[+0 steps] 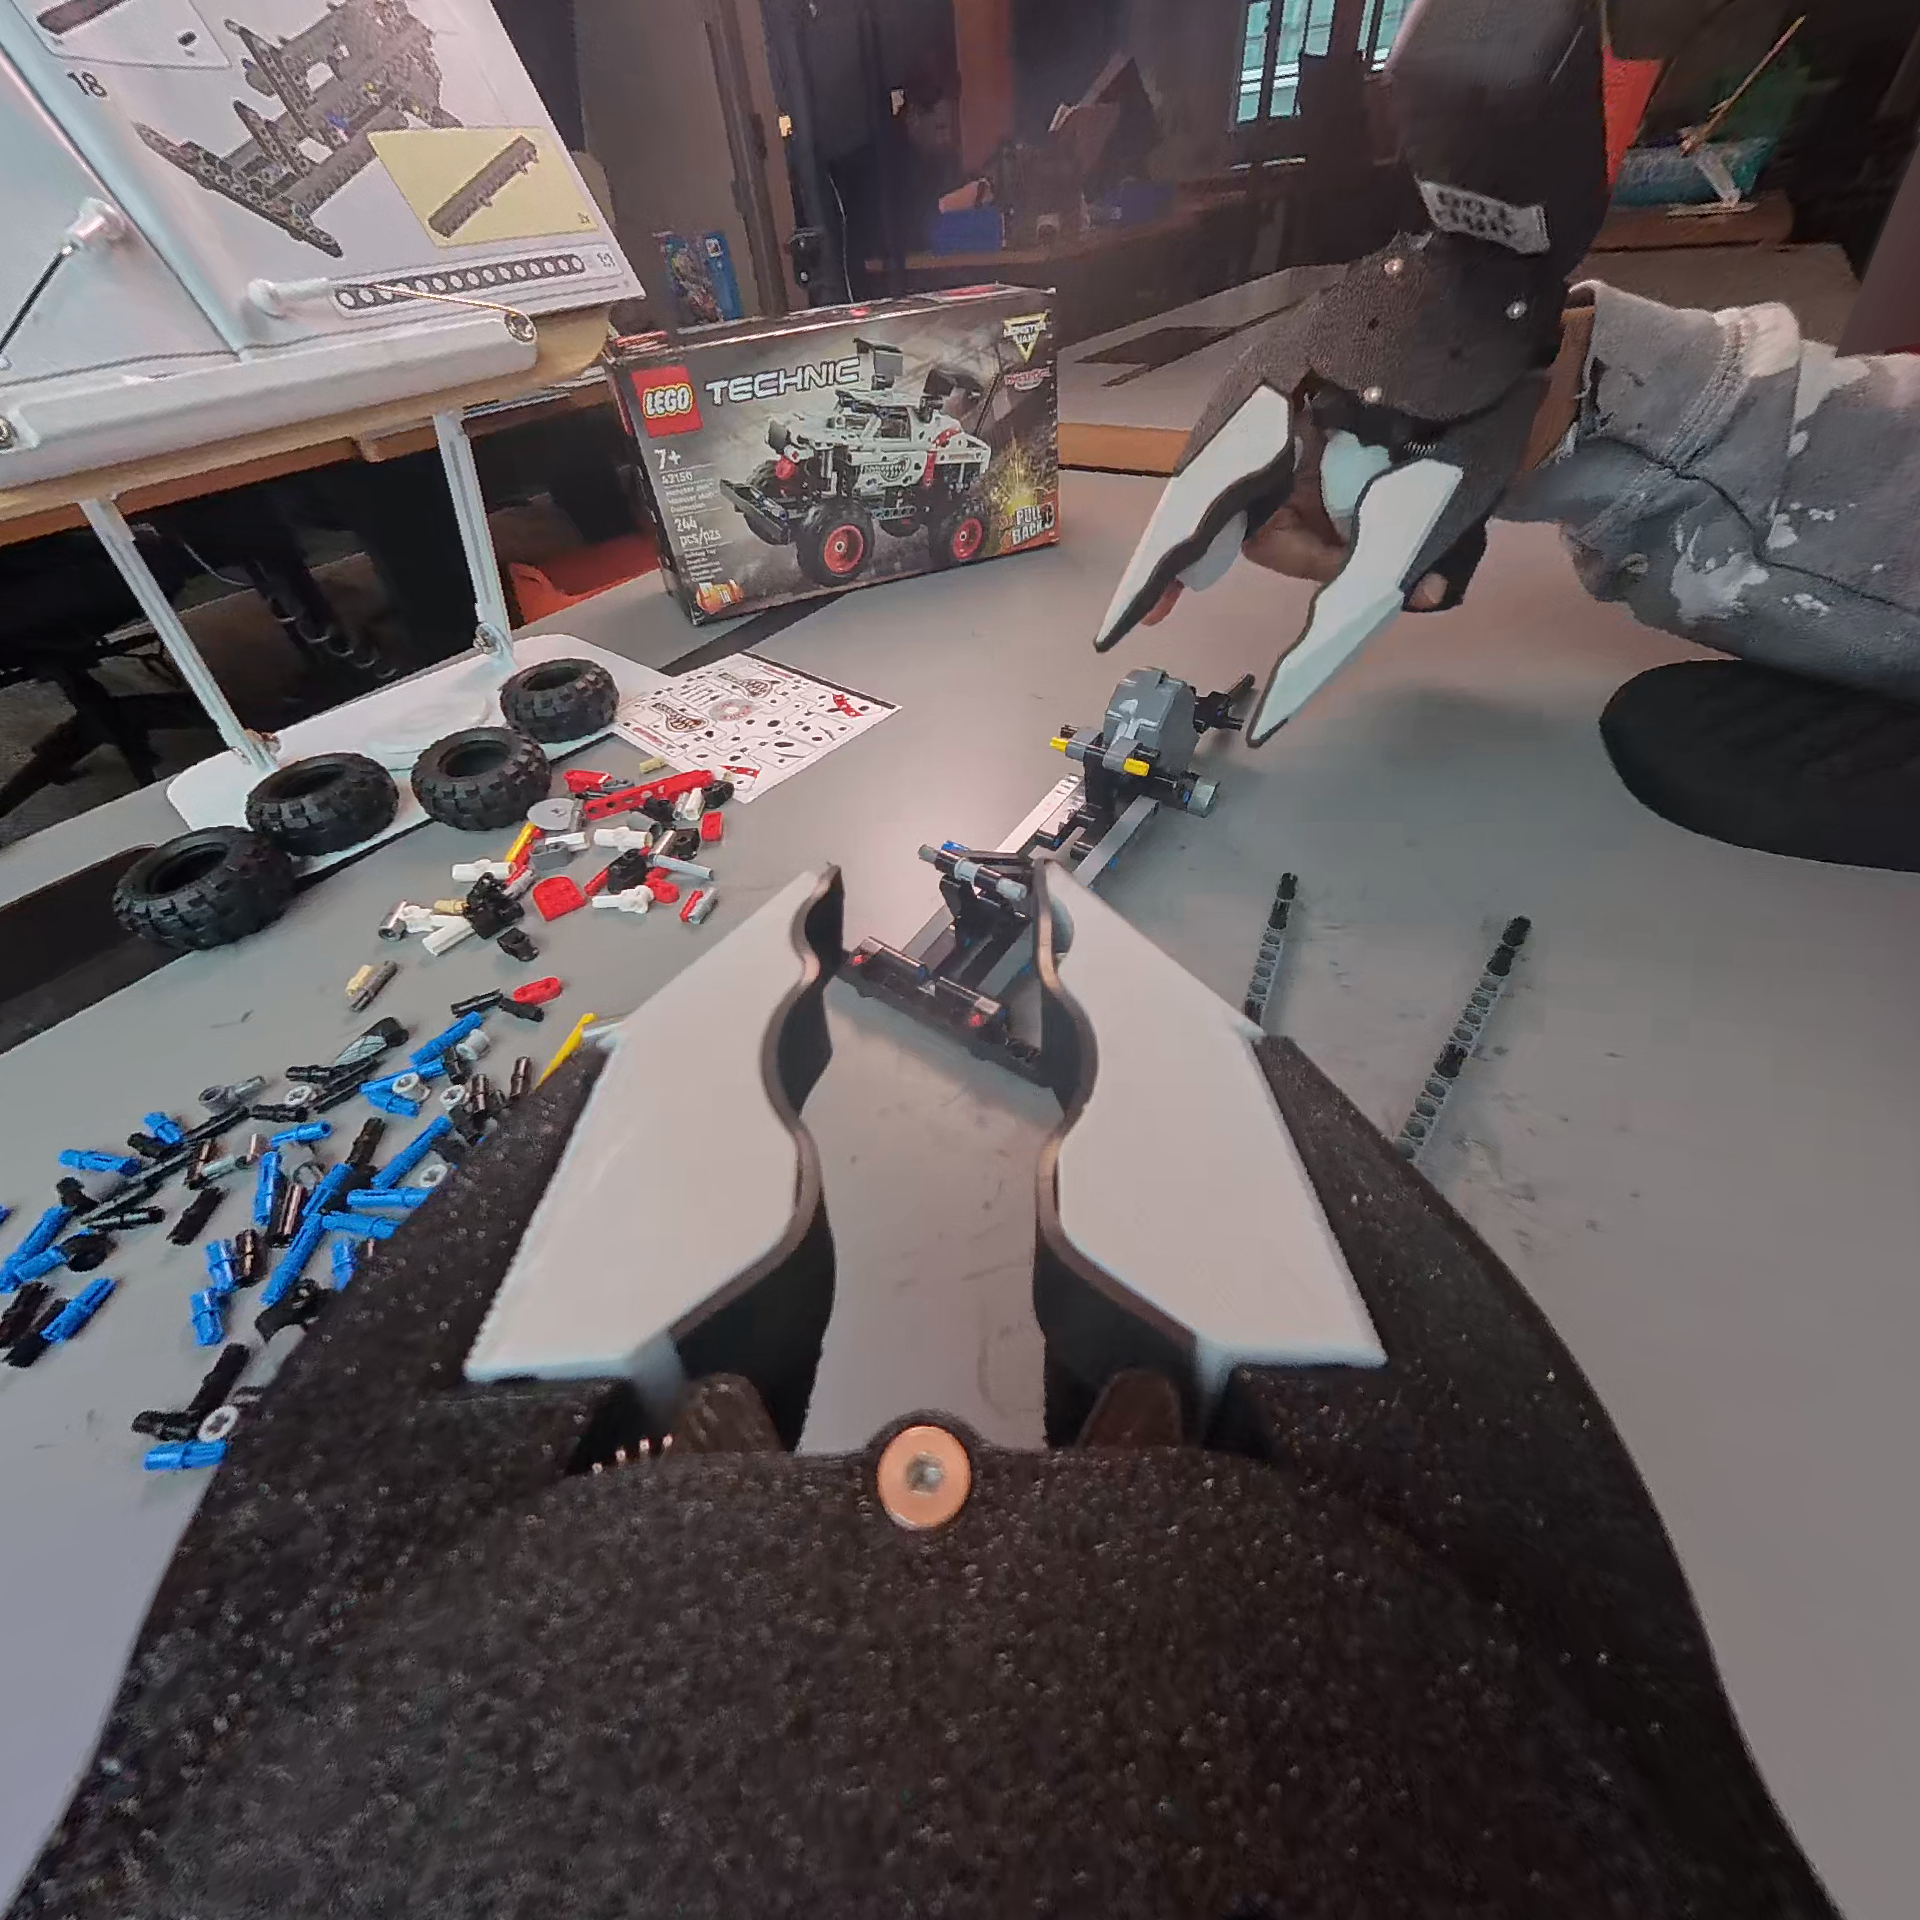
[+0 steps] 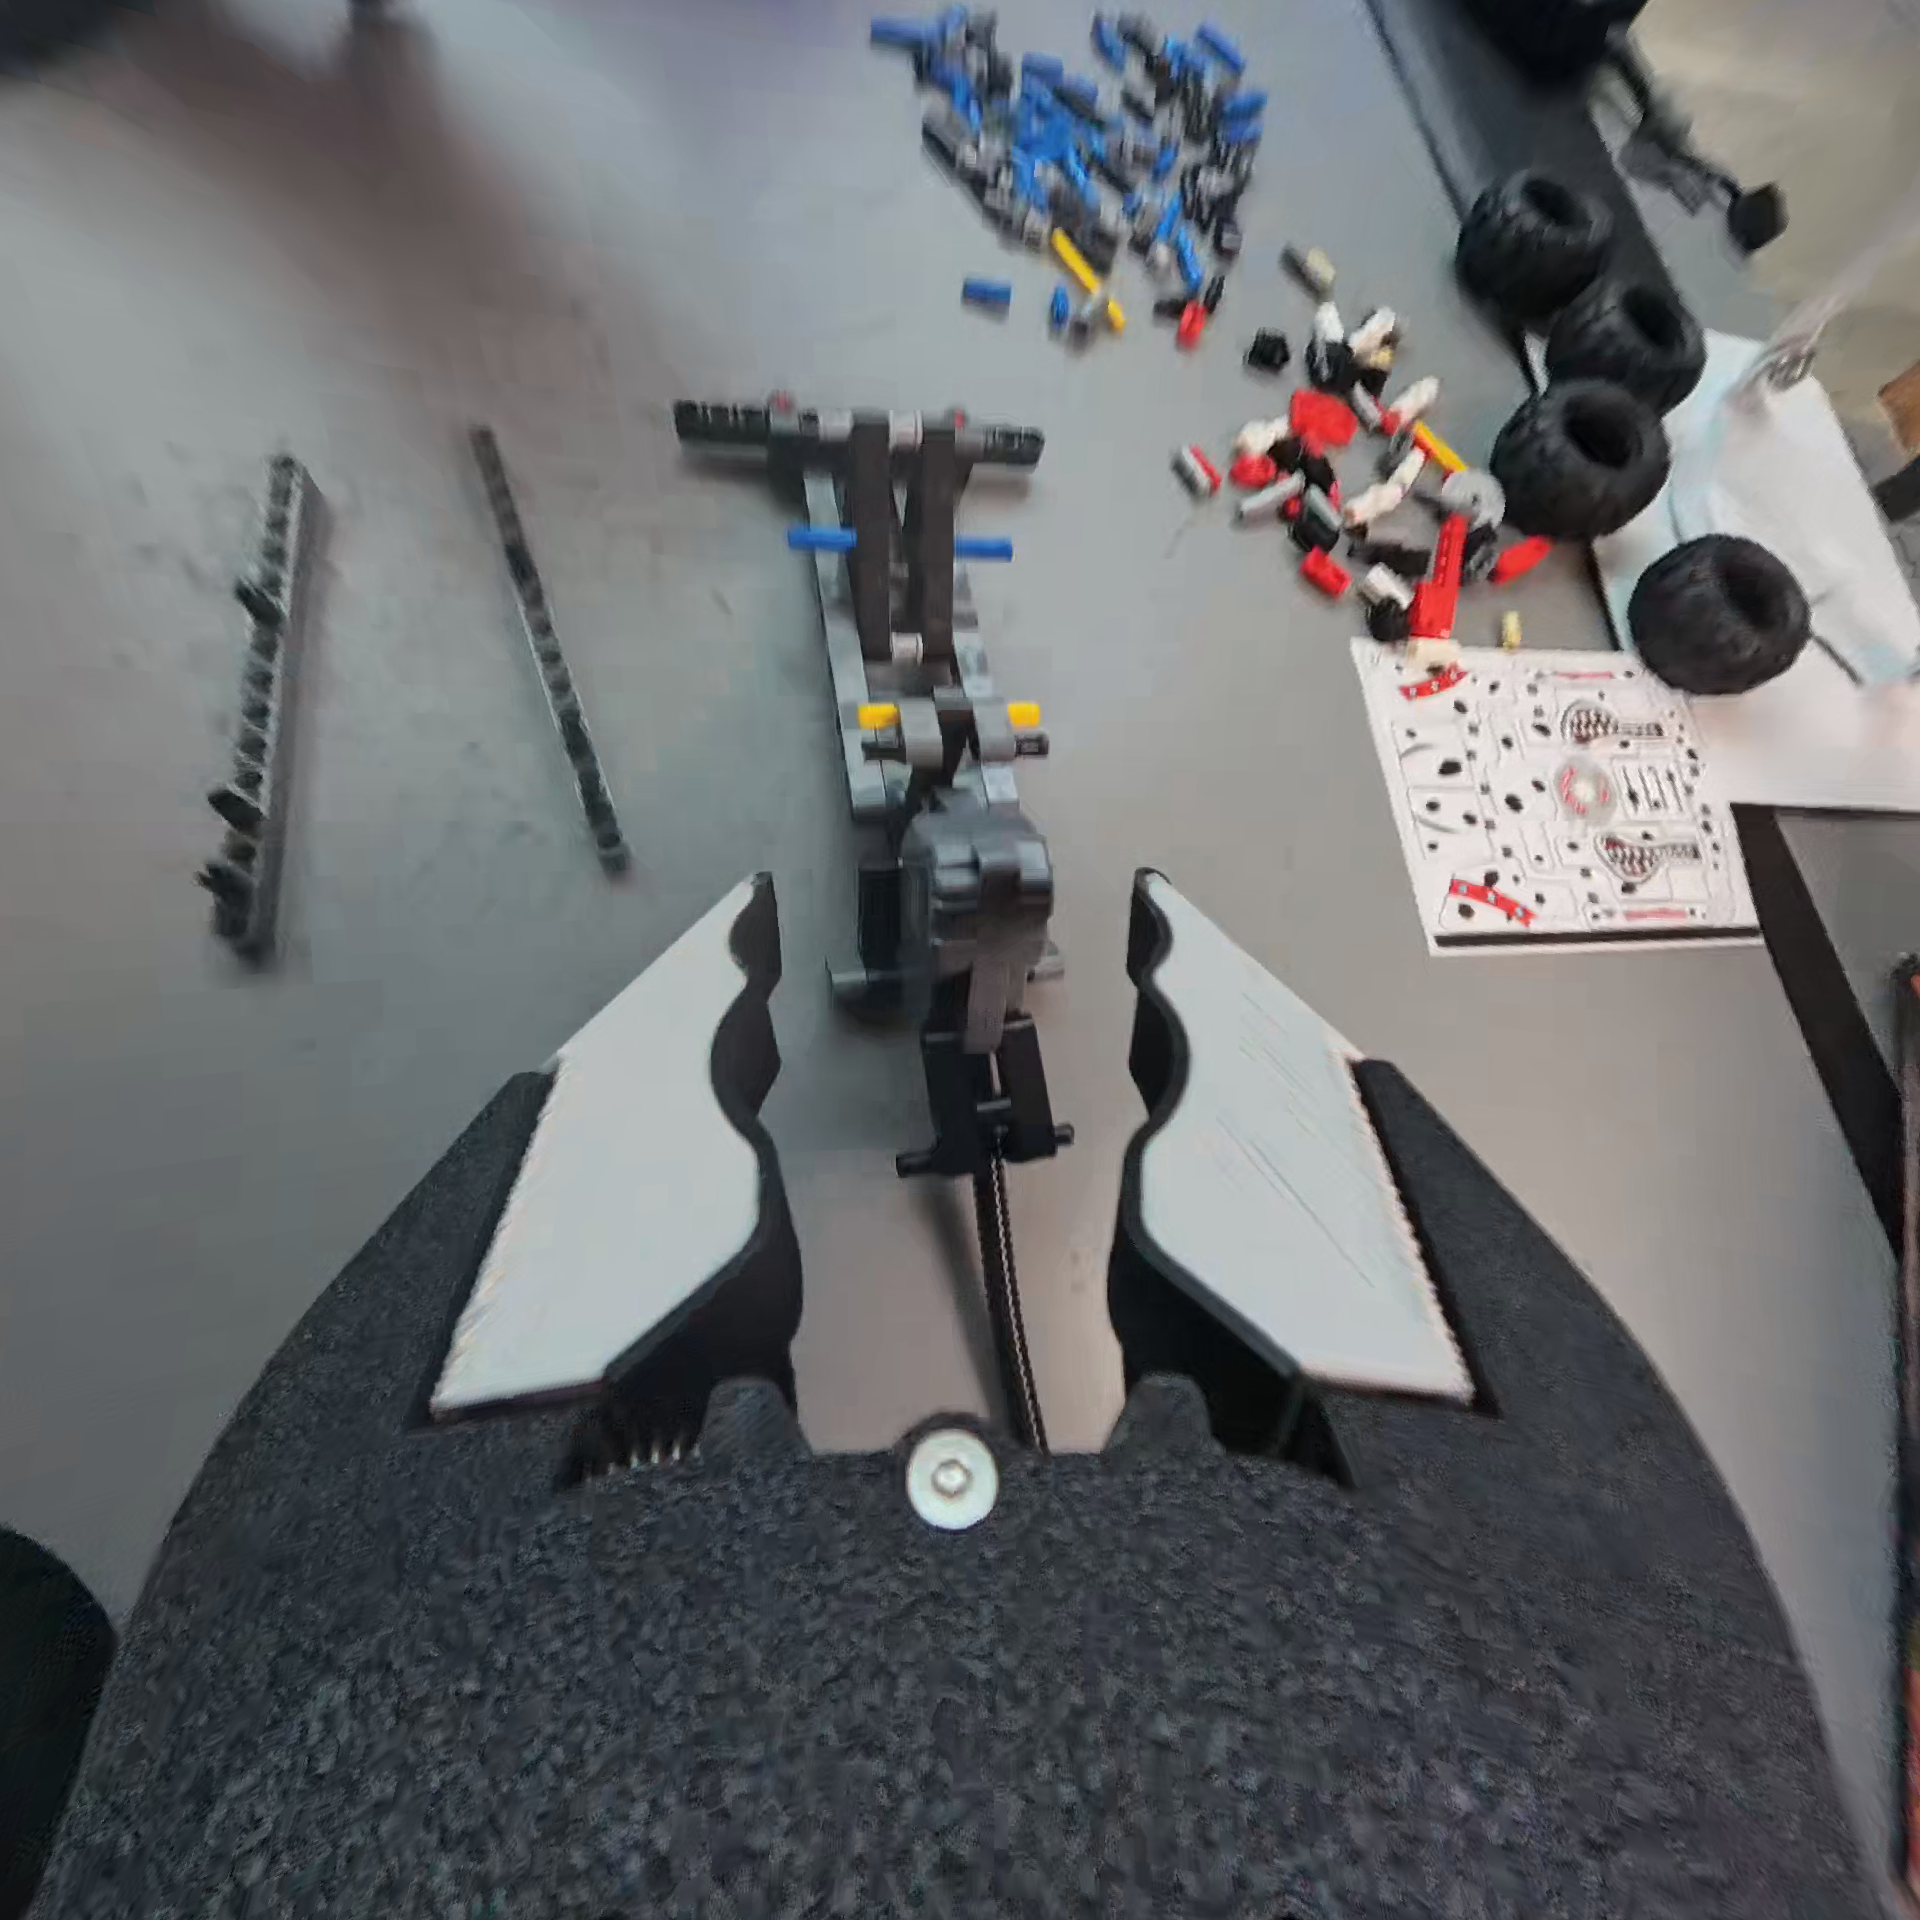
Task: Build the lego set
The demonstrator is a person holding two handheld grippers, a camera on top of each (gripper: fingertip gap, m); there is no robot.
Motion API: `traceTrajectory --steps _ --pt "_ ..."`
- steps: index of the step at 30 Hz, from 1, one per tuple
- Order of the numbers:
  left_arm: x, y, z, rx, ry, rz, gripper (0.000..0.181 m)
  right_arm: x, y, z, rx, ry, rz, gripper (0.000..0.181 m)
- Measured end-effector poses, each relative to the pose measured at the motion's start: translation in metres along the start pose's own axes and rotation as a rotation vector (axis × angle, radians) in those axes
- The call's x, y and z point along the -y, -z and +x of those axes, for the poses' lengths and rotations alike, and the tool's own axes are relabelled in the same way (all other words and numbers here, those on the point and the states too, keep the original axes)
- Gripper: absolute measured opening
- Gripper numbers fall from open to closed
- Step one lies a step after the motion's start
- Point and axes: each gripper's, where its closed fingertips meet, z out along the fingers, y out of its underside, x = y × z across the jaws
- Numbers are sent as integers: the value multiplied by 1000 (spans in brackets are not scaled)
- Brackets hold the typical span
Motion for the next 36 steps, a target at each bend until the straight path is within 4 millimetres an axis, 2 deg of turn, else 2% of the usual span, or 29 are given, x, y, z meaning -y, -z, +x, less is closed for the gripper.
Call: traceTrajectory --steps 2,3,6,9,11,14,16,19,23,28,33,36 --pt "0 -3 6 -21 4 -4 38 -21 -4 -3 7 10 -106 71" --pt "-1 -6 9 -32 3 -11 38 -23 -7 -2 13 -8 -111 71" --pt "-8 -13 17 -60 -24 -57 40 -20 -15 0 33 -58 -57 62" --pt "-16 -20 23 -89 -55 -111 41 -20 -25 -3 64 -53 -50 41" --pt "-24 -26 26 -124 -70 -168 41 -17 -28 -8 101 -35 -35 38" --pt "-47 -37 23 -173 -83 -314 45 -10 -31 -17 171 -21 -24 35" --pt "-56 -42 23 -211 -92 -369 44 -1 -32 -25 212 2 9 26" --pt "-66 -47 28 -282 -110 -431 35 2 -35 -30 224 41 10 27" --pt "-65 -54 24 -262 -154 -429 34 -1 -34 -29 237 57 -21 28" --pt "-61 -48 29 -309 -234 -462 30 -2 -34 -30 268 93 -70 27" --pt "-68 -45 31 -313 -443 -582 31 -1 -36 -33 298 126 -138 27" --pt "-55 -42 35 -376 -376 -555 23 -2 -36 -33 295 133 -162 27"
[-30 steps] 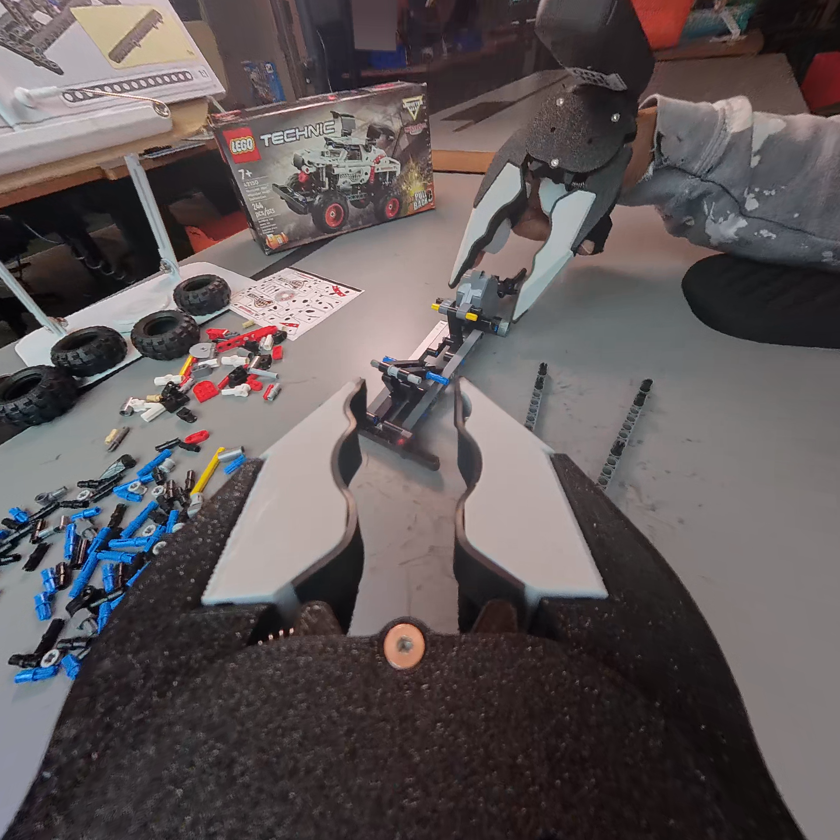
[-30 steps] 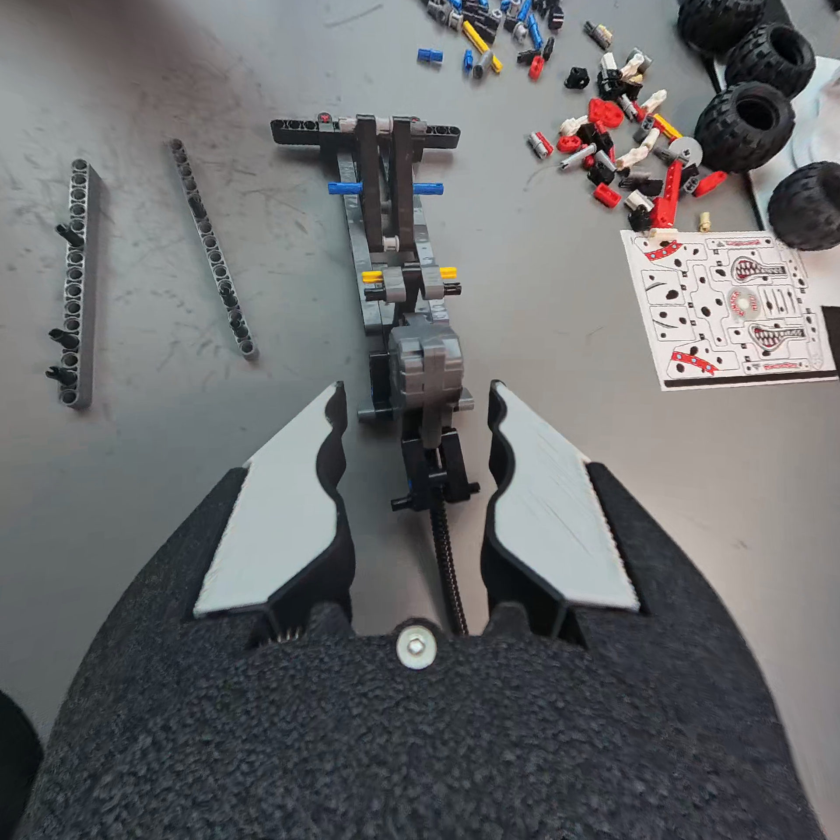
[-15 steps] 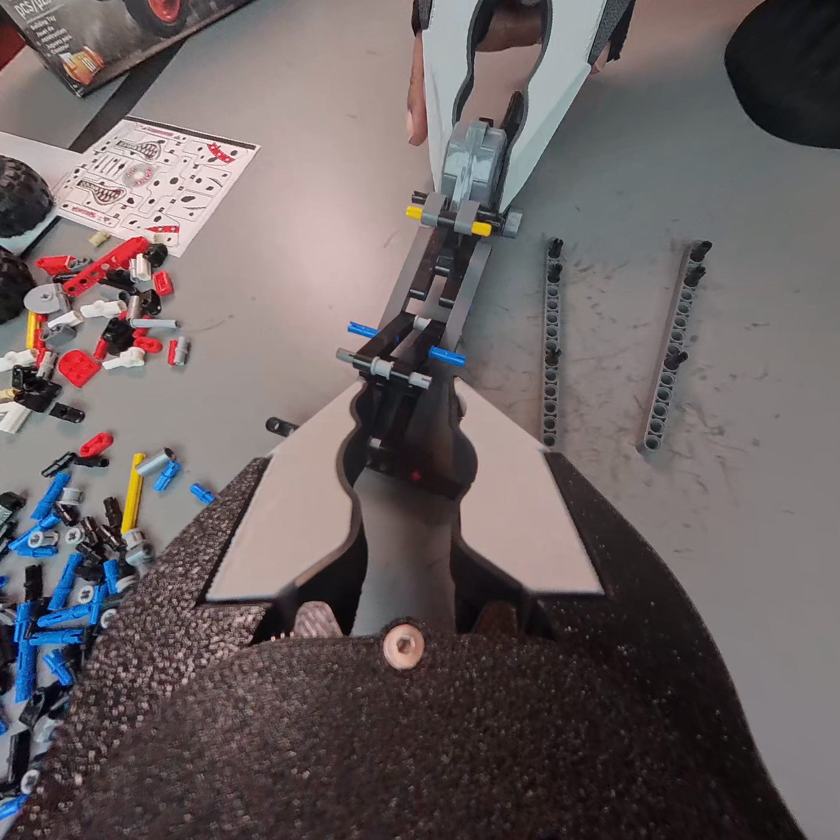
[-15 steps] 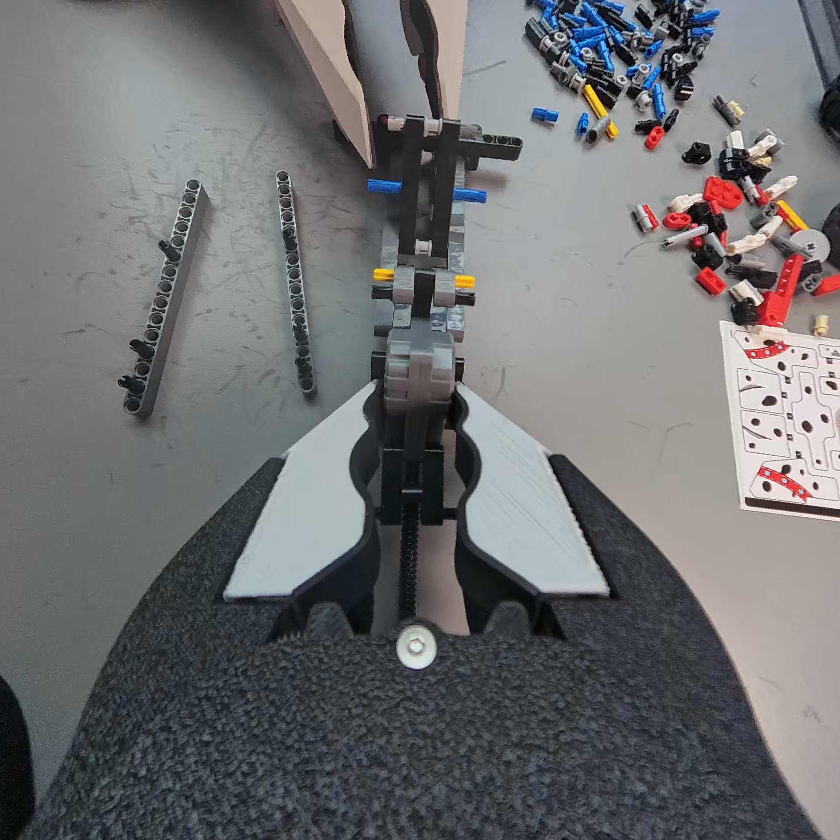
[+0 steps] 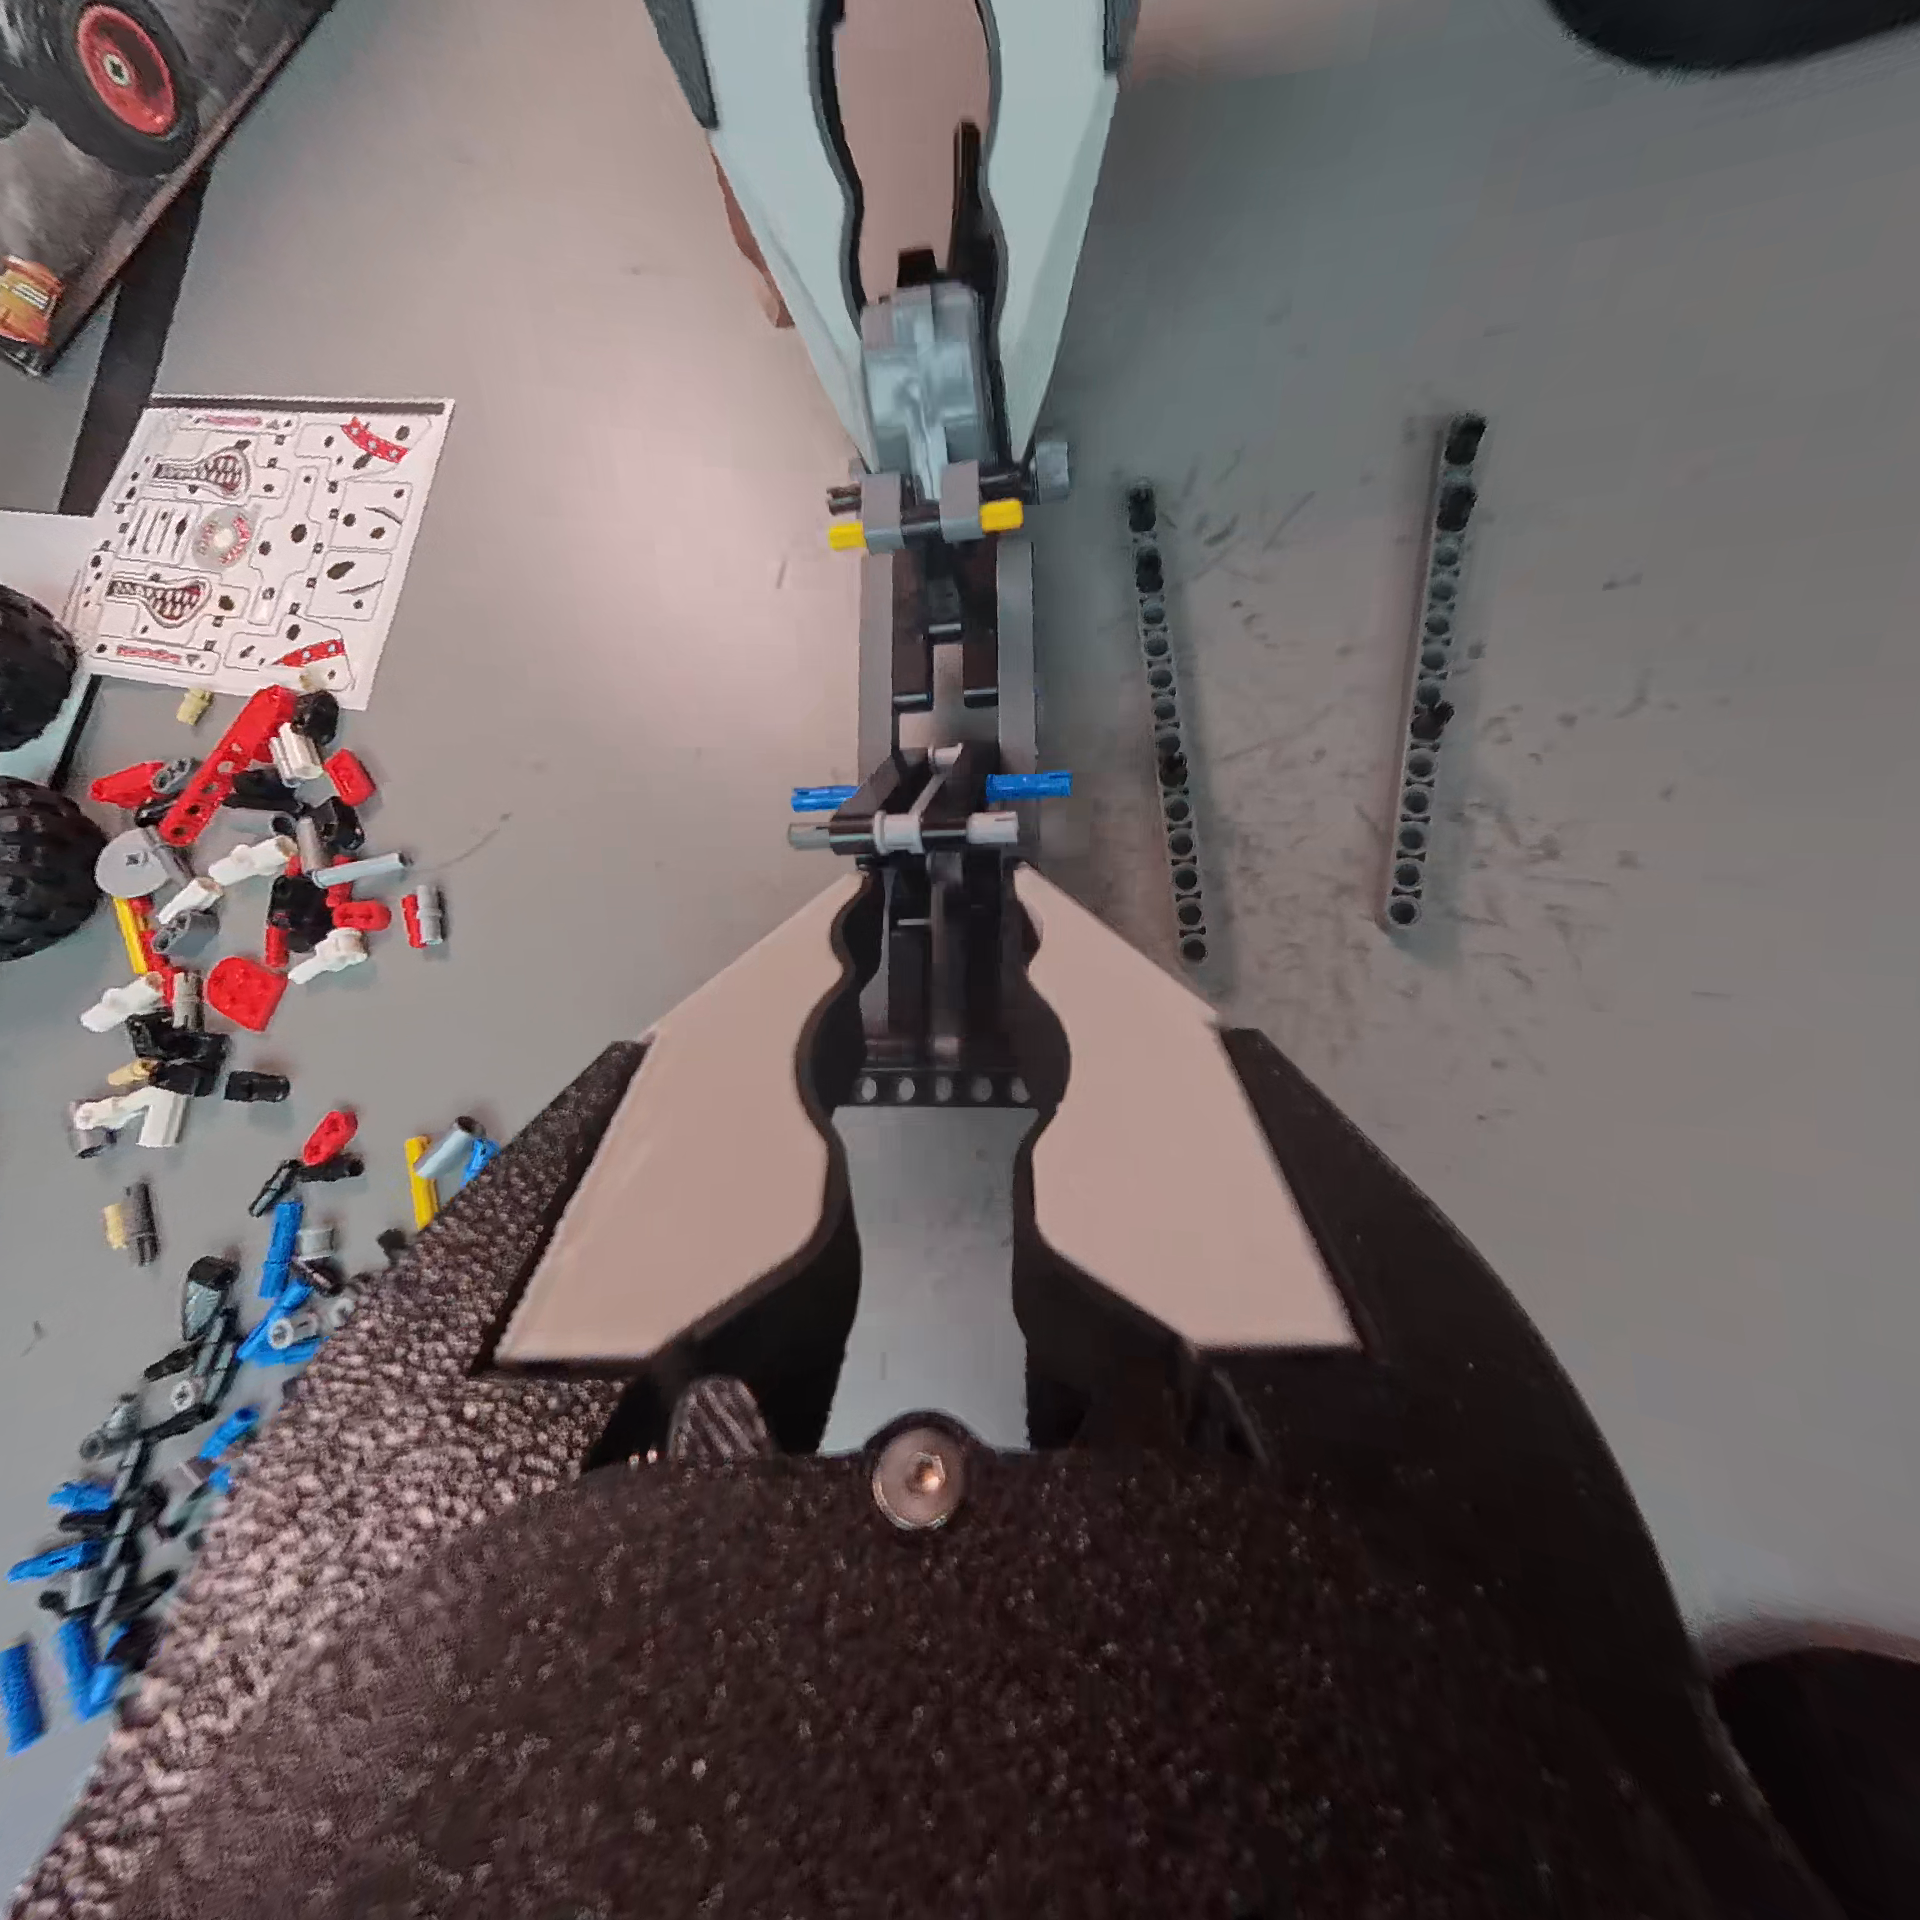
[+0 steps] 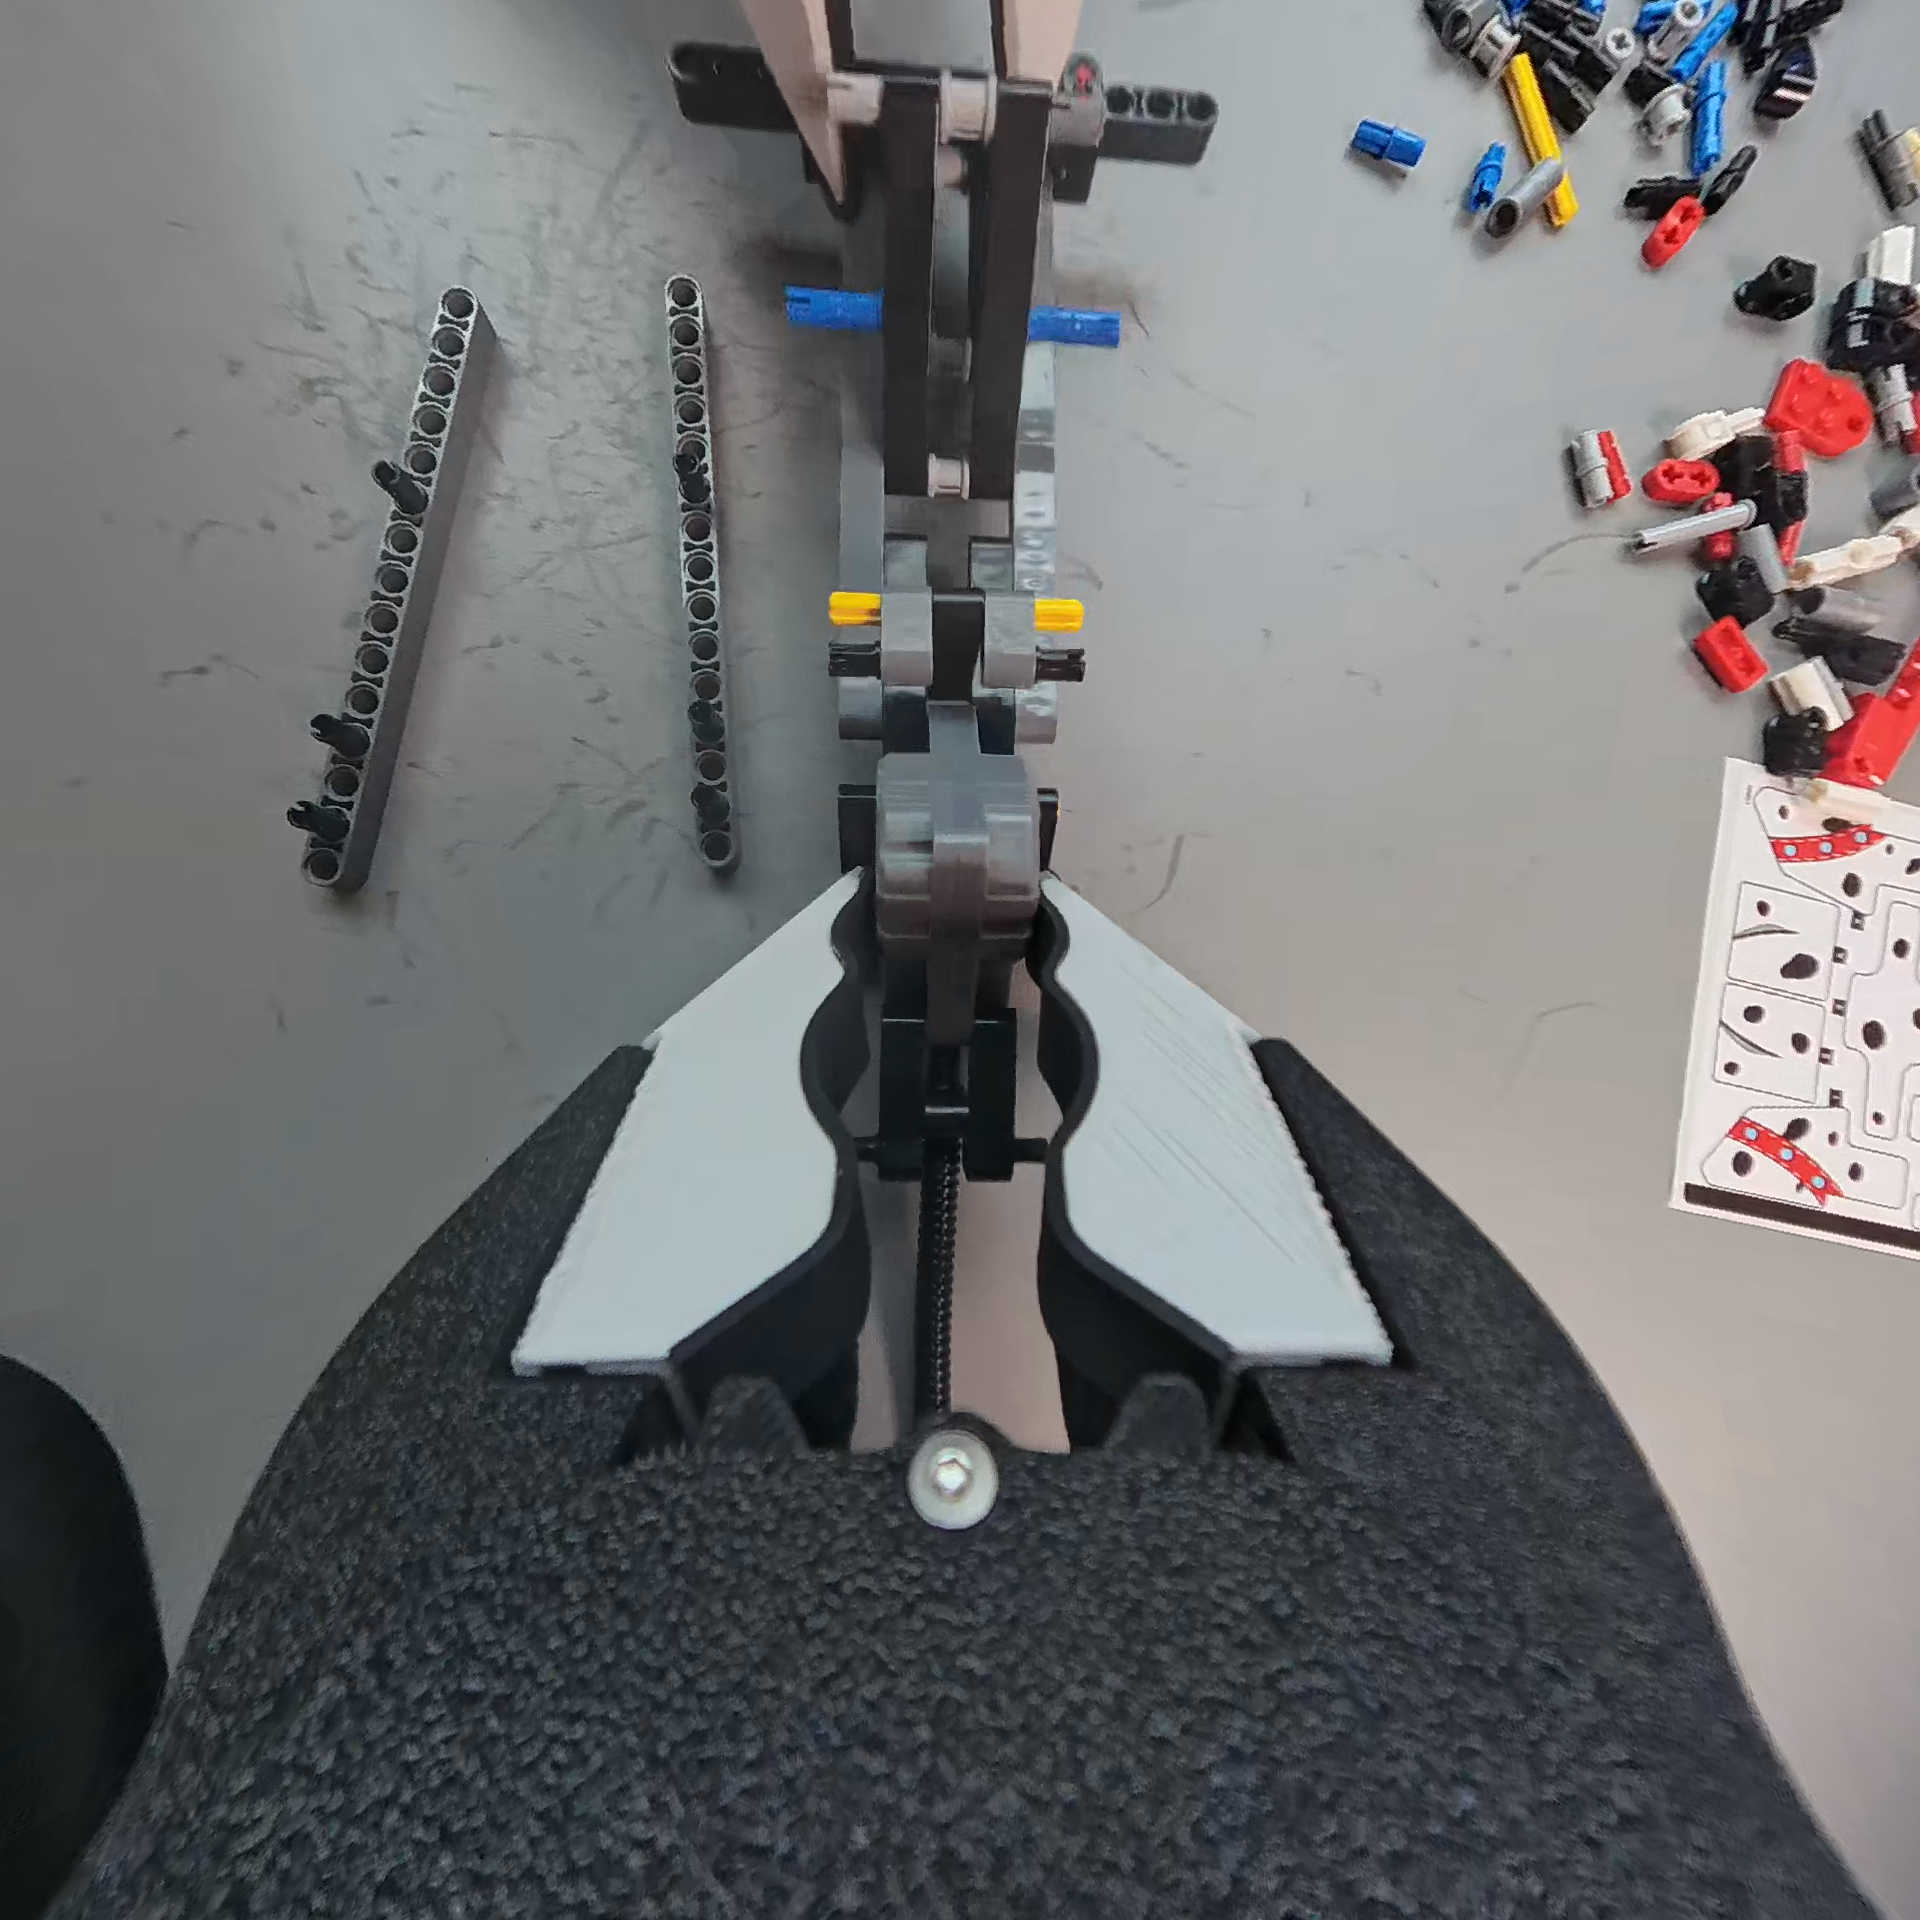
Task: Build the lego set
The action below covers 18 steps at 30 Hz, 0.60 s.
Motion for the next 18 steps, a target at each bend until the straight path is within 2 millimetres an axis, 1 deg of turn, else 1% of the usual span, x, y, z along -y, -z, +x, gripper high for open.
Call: traceTrajectory --steps 2,4,8,10,13,18 --pt "8 4 -2 -42 79 79 23 -1 0 0 -3 -7 -3 27" --pt "9 2 -2 -59 123 107 25 -1 0 -1 -5 -11 -4 27" --pt "4 -8 2 -53 111 75 32 3 -1 -2 -14 11 -33 27" --pt "7 -10 4 -57 98 74 30 3 -1 -3 -23 27 -58 27" --pt "9 -11 3 -52 101 70 28 3 -1 -3 -29 30 -71 27" --pt "15 -14 1 -56 159 144 27 2 0 -3 -25 25 -67 27"
